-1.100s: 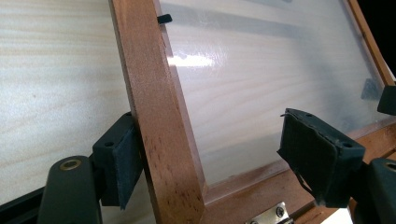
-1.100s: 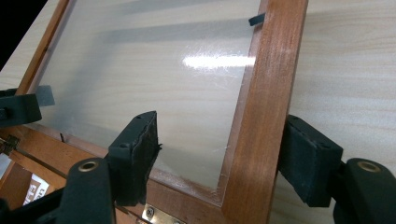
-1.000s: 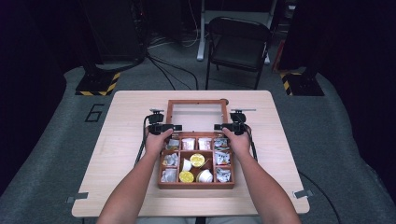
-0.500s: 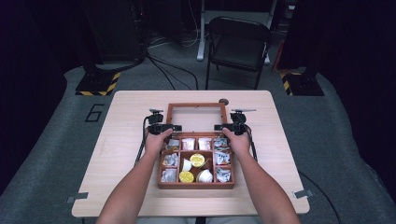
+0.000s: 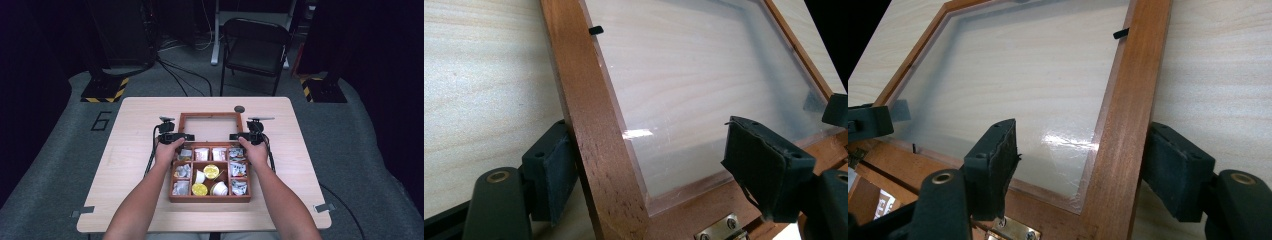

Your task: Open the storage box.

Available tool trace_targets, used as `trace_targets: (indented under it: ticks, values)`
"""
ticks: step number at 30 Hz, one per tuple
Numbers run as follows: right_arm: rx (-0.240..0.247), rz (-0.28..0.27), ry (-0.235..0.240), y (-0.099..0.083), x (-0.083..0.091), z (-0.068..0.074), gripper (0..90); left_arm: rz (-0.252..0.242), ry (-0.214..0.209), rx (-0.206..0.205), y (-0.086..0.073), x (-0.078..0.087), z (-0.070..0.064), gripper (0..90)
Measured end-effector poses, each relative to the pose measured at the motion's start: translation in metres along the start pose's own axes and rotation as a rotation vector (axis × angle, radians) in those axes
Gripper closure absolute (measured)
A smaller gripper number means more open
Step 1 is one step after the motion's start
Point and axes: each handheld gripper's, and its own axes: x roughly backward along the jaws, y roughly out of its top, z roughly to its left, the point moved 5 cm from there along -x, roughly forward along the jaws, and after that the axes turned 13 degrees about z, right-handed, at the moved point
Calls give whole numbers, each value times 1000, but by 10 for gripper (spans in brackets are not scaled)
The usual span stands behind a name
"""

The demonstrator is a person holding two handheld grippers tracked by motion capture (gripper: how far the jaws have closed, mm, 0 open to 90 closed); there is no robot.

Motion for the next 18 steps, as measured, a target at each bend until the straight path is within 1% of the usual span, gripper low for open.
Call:
trace_targets:
  ticks: [2,3,5,9,10,13,16,18]
  values:
    - [-8,8,1,0,0,0,322,0,1,1,0,0,0,240]
    - [-8,9,2,0,0,0,322,8,3,-7,-1,0,1,240]
    - [-8,9,3,0,0,-1,321,10,1,-3,-1,0,1,240]
    - [-23,14,11,-1,-1,-1,321,12,-2,6,-1,0,2,240]
    - [-29,16,10,-1,-1,-1,321,15,-2,2,-1,0,2,240]
    - [-24,14,-2,-1,-1,-1,321,14,-1,5,-1,0,2,241]
    - [-39,13,-2,-2,0,1,320,14,-5,8,-1,1,2,244]
    - [-25,13,-7,-2,0,1,320,7,-1,15,-1,2,2,254]
